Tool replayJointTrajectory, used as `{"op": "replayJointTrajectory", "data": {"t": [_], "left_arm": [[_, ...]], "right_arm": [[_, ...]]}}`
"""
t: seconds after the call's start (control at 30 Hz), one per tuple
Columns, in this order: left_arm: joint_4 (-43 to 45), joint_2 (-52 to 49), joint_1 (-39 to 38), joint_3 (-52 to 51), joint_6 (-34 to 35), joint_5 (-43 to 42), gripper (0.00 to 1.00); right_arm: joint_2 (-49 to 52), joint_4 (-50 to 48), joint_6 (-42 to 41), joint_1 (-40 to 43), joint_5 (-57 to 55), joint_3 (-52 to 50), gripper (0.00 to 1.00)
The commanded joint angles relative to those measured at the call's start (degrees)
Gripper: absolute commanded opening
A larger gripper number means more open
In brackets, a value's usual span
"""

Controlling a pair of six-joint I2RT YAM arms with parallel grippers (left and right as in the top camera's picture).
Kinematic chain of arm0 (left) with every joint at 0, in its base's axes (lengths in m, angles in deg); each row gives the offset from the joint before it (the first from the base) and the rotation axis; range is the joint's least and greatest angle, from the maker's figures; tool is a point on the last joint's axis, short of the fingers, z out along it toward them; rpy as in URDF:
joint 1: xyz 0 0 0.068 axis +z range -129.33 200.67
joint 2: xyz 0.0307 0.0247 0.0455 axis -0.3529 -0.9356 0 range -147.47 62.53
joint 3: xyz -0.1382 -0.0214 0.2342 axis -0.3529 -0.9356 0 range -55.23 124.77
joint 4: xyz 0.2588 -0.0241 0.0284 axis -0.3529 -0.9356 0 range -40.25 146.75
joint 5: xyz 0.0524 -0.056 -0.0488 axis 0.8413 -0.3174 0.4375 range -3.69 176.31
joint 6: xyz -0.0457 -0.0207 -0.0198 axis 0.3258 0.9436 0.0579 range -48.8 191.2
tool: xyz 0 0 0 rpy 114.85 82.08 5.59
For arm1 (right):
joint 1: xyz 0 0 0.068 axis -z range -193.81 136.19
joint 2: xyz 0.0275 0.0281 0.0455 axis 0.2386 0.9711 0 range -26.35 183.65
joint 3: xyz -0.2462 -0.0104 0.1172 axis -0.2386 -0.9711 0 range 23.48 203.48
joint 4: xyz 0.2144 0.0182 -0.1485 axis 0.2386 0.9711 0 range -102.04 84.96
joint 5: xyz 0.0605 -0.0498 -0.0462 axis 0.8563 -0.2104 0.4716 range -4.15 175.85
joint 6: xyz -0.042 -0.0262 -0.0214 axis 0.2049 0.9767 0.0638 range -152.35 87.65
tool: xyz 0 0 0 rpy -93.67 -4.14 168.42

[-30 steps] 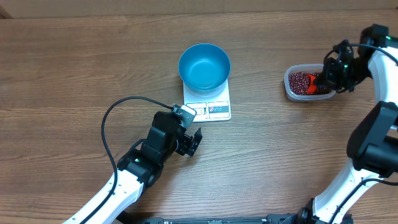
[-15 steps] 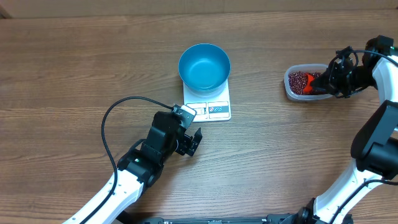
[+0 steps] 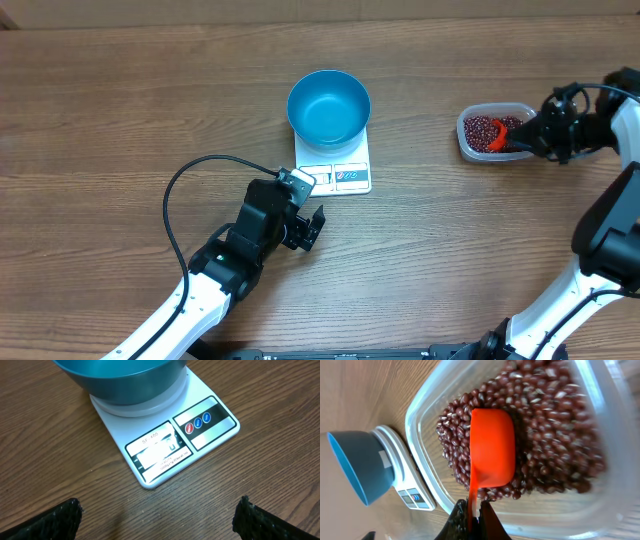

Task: Scoop item into bowl and weigh 150g on scale
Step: 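Dip the red scoop into the beans and scoop with the right gripper, then carry the filled scoop with the right gripper over the teal bowl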

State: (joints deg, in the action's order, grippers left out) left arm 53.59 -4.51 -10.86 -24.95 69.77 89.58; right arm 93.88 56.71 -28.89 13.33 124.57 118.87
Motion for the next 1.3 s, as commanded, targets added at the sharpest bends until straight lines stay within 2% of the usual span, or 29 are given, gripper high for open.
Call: {"op": "replayJointTrajectory", "data": {"t": [0.0,0.93,1.27], "left_arm": [[0.17,-0.46,-0.26,-0.31,0.76,0.11,1.00],[0.17,-0.46,-0.26,-0.31,0.76,0.11,1.00],[0.17,-0.46,-0.28,-0.31,0.76,0.11,1.00]], "right_arm": [[0.35,0.72,1.57,1.68,2.78,-0.52,0.04],[0.35,2.03,4.39,7.98,13.40,-0.50,0.04],[0.35,3.69,9.94,8.26,20.37,-0.50,0.04]]}}
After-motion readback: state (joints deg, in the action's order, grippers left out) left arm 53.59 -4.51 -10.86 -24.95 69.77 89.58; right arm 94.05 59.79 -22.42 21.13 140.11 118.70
